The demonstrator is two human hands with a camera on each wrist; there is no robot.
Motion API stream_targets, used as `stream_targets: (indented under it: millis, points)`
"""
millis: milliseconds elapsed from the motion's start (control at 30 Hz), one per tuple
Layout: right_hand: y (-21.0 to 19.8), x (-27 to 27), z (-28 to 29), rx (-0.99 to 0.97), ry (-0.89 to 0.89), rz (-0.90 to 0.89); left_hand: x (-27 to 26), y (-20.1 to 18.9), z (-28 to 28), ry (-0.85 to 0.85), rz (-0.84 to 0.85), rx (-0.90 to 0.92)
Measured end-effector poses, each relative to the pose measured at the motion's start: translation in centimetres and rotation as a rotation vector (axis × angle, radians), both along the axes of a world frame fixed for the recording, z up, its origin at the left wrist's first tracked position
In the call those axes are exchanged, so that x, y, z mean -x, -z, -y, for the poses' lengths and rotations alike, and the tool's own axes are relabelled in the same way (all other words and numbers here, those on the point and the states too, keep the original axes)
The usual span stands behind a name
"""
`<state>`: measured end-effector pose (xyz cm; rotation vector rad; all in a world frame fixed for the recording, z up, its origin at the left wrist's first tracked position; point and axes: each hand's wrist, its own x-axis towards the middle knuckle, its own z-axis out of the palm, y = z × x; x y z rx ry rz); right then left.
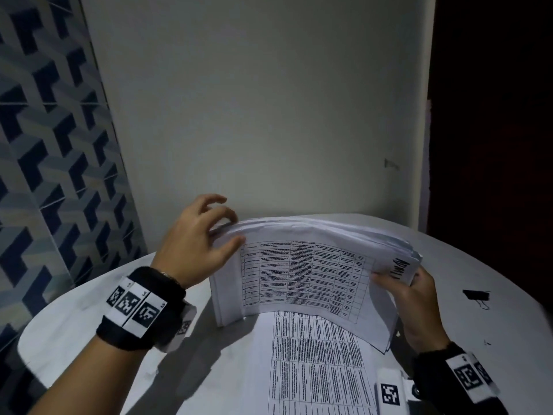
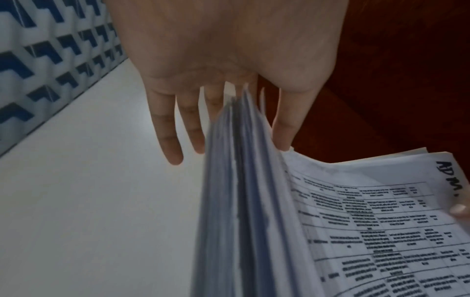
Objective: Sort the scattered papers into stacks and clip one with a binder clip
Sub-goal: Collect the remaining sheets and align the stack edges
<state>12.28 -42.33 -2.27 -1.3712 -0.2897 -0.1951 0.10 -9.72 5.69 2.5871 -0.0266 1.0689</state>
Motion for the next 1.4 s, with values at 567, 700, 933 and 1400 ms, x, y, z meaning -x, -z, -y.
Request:
stream_targets:
  millis: [567, 700, 933, 1400]
  points:
    - [-0.8, -2.2, -1.1, -0.064, 0.069, -0.134, -2.2, 5.9, 1.8, 0.198, 0.119, 1.199]
    - [-1.4, -1.5, -1.5, -0.033, -0.001, -0.131, -2.4, 6.2, 2.0, 0.18, 0.054, 1.191]
    - [-1.9, -0.7, -1.7, -0.06, -0.03, -0.128, -2.1, 6.1, 2.8, 0.156, 0.013, 1.177]
    - [-2.4, 0.0, -1.0, -0.028, -0.057, -0.082, -0.2, 4.8, 2.9, -0.194, 0.119, -0.061]
